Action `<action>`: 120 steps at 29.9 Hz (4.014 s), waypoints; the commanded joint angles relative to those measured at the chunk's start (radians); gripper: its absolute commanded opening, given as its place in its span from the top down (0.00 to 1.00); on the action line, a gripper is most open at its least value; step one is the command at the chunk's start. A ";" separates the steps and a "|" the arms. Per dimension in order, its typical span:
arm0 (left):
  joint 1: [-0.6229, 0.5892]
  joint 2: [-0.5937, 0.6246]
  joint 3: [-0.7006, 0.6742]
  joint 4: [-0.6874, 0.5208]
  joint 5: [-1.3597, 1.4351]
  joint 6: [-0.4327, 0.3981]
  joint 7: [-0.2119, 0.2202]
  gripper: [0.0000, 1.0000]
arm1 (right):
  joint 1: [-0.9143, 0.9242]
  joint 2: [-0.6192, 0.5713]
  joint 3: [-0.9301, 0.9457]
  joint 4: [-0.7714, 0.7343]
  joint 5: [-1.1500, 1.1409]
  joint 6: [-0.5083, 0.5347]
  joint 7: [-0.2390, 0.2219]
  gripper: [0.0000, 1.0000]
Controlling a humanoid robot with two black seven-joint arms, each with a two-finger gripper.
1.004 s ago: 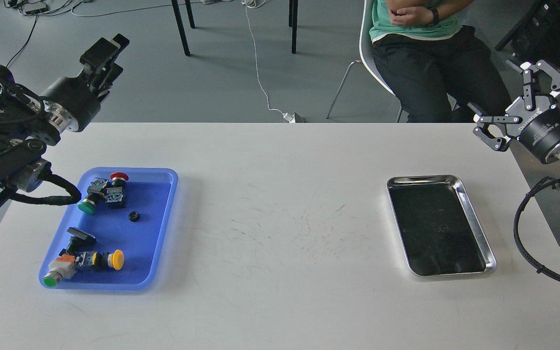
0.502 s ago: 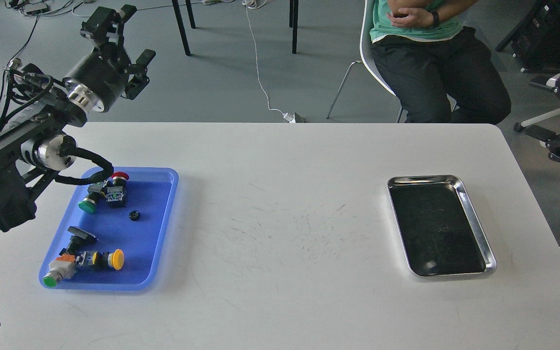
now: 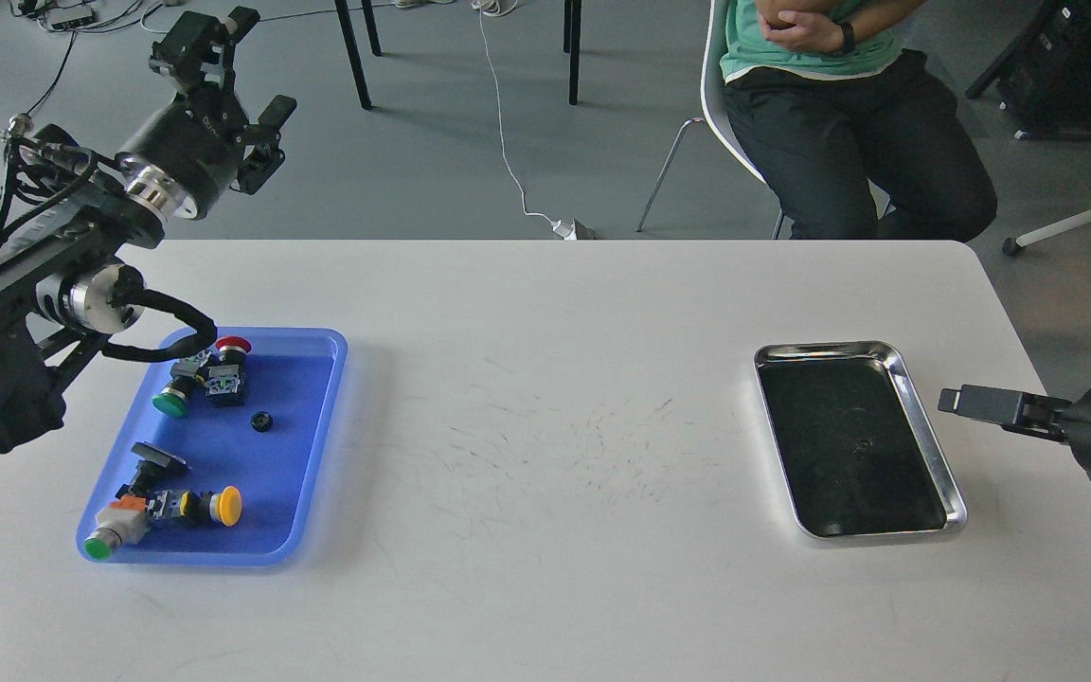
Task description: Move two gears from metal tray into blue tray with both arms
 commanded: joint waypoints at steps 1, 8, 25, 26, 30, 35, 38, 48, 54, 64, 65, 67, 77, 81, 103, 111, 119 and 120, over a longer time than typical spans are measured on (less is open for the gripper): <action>0.000 0.000 -0.001 0.000 0.000 0.000 -0.003 0.02 | 0.096 0.055 -0.125 -0.047 -0.014 0.000 -0.001 0.04; 0.000 -0.002 -0.001 0.000 0.000 0.001 -0.003 0.02 | 0.292 0.158 -0.358 -0.124 -0.010 0.000 -0.001 0.04; 0.000 0.006 -0.016 -0.005 -0.011 0.000 -0.006 0.02 | 0.372 0.311 -0.515 -0.257 -0.016 0.002 -0.004 0.17; 0.000 0.006 -0.016 -0.003 -0.011 0.000 -0.006 0.02 | 0.372 0.317 -0.515 -0.264 -0.016 0.002 -0.006 0.17; 0.000 0.006 -0.016 -0.005 -0.011 0.001 -0.004 0.02 | 0.374 0.333 -0.521 -0.276 -0.016 0.005 -0.010 0.22; 0.000 0.006 -0.018 -0.005 -0.011 0.000 -0.004 0.02 | 0.426 0.339 -0.599 -0.284 -0.014 0.005 -0.010 0.32; 0.000 0.006 -0.018 -0.005 -0.011 0.000 -0.006 0.02 | 0.453 0.342 -0.625 -0.284 -0.013 0.007 -0.010 0.37; -0.002 0.009 -0.018 -0.006 -0.011 -0.002 -0.004 0.02 | 0.509 0.352 -0.671 -0.291 -0.011 0.053 -0.004 0.58; -0.002 0.008 -0.018 -0.008 -0.011 0.000 -0.006 0.02 | 0.509 0.362 -0.690 -0.293 -0.013 0.056 -0.003 0.59; 0.000 0.021 -0.018 -0.008 -0.011 0.000 -0.004 0.02 | 0.512 0.389 -0.702 -0.325 -0.011 0.077 0.003 0.96; 0.000 0.026 -0.018 -0.008 -0.011 0.000 -0.004 0.02 | 0.512 0.391 -0.702 -0.326 -0.011 0.077 0.003 0.98; 0.000 0.026 -0.018 -0.008 -0.011 -0.002 -0.004 0.02 | 0.521 0.392 -0.702 -0.326 -0.011 0.077 0.003 0.98; 0.000 0.026 -0.018 -0.008 -0.011 0.001 -0.004 0.02 | 0.619 0.388 -0.702 -0.293 0.001 0.083 0.003 0.98; 0.000 0.026 -0.018 -0.008 -0.011 0.001 -0.004 0.02 | 0.703 0.382 -0.702 -0.199 0.102 0.085 0.003 0.98; -0.003 0.024 -0.019 -0.008 -0.011 0.006 -0.003 0.02 | 0.751 0.920 -0.780 -0.227 0.499 -0.099 0.097 0.98; -0.003 0.024 -0.019 -0.008 -0.011 0.006 -0.003 0.02 | 0.696 1.092 -0.783 -0.377 0.498 -0.136 0.096 0.98; -0.003 0.024 -0.019 -0.008 -0.011 0.006 -0.003 0.02 | 0.656 1.161 -0.791 -0.533 0.496 -0.168 0.065 0.98; -0.003 0.026 -0.019 -0.008 -0.011 0.006 -0.003 0.02 | 0.650 1.161 -0.797 -0.553 0.496 -0.170 0.060 0.98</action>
